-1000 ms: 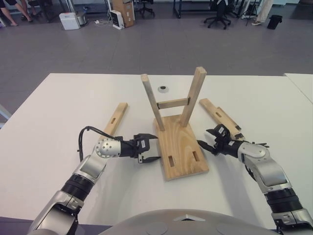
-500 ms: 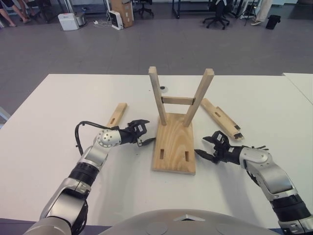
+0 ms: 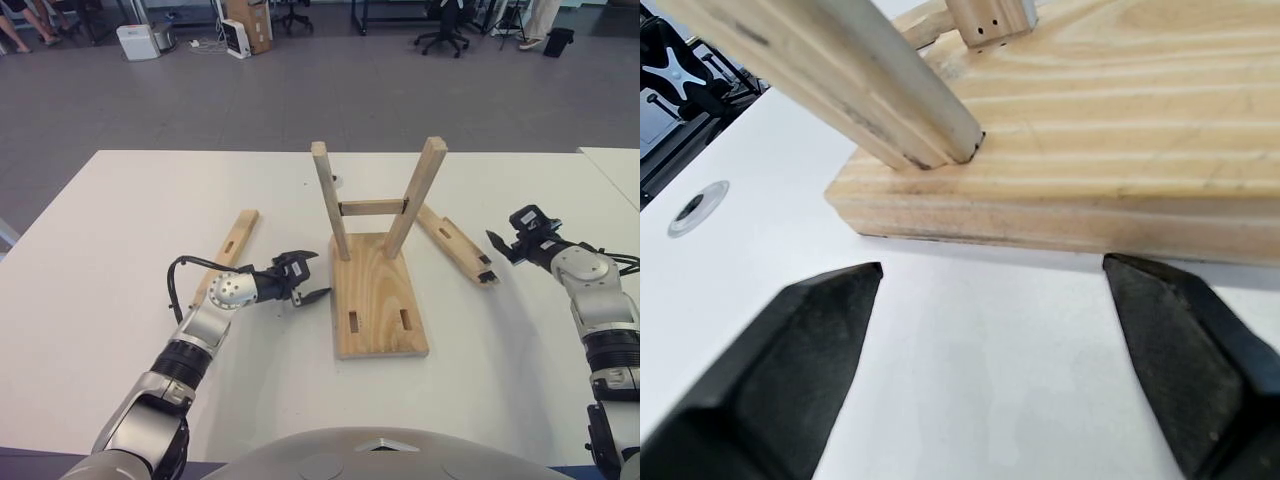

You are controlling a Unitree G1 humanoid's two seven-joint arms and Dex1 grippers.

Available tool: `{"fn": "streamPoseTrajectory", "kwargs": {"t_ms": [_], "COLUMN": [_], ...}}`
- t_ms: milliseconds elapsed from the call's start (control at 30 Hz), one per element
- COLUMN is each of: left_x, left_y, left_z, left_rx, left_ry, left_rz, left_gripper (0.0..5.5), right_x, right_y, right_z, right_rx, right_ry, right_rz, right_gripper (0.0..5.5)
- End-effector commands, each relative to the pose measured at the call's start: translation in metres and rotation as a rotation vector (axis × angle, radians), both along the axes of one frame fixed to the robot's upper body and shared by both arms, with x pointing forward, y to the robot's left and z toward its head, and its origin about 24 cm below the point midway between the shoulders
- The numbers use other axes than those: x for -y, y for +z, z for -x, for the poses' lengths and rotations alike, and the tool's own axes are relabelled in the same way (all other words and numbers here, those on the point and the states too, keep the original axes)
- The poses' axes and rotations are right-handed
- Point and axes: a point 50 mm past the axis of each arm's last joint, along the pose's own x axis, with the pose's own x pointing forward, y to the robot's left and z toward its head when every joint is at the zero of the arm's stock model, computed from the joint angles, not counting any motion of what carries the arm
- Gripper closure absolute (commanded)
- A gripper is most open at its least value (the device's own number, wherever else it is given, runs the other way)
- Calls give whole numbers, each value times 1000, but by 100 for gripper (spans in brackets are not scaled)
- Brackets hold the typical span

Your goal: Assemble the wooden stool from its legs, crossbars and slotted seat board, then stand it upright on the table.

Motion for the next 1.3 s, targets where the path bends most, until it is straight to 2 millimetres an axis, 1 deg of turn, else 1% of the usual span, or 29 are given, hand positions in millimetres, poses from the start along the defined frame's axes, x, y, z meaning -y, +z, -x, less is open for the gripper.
{"fn": "streamPoseTrajectory", "kwargs": {"t_ms": [33,100,167,233,400,467,533,600,667,733,800,900,1133,1300], "left_x": [-29,-46,-61,-66,-62,-61,-62,-63,-63,-65,-67,-67,-64,-64], "left_y": [-7,-2,3,5,0,-1,1,2,1,1,1,-1,-4,-5], "left_z": [1,-3,-6,-8,-2,-2,-3,-4,-4,-4,-5,-5,-4,-3], "left_rx": [-36,-19,-2,4,-7,-8,-4,-2,-3,-3,-4,-9,-21,-24], "left_ry": [87,143,189,203,200,204,215,221,223,230,236,241,232,230], "left_rz": [-67,-87,-104,-109,-92,-84,-79,-78,-75,-72,-71,-70,-68,-70], "left_gripper": [143,143,143,143,143,143,143,143,143,143,143,143,143,143], "right_x": [-14,-20,-20,-18,-12,-6,1,3,-1,-5,-10,-14,-18,-29], "right_y": [-5,-11,-15,-16,-4,2,-1,-12,-25,-34,-38,-36,-30,-22], "right_z": [-2,-1,2,4,-4,-6,-5,0,7,12,13,11,6,4], "right_rx": [-16,-32,-43,-44,10,31,11,-50,-119,-159,-171,-158,-119,-89], "right_ry": [72,96,93,81,33,-1,-24,4,60,101,124,132,85,123], "right_rz": [-23,-33,-45,-57,-79,-91,-68,-9,55,75,57,32,-96,-117], "right_gripper": [184,184,184,184,184,184,184,184,184,184,184,184,184,184]}}
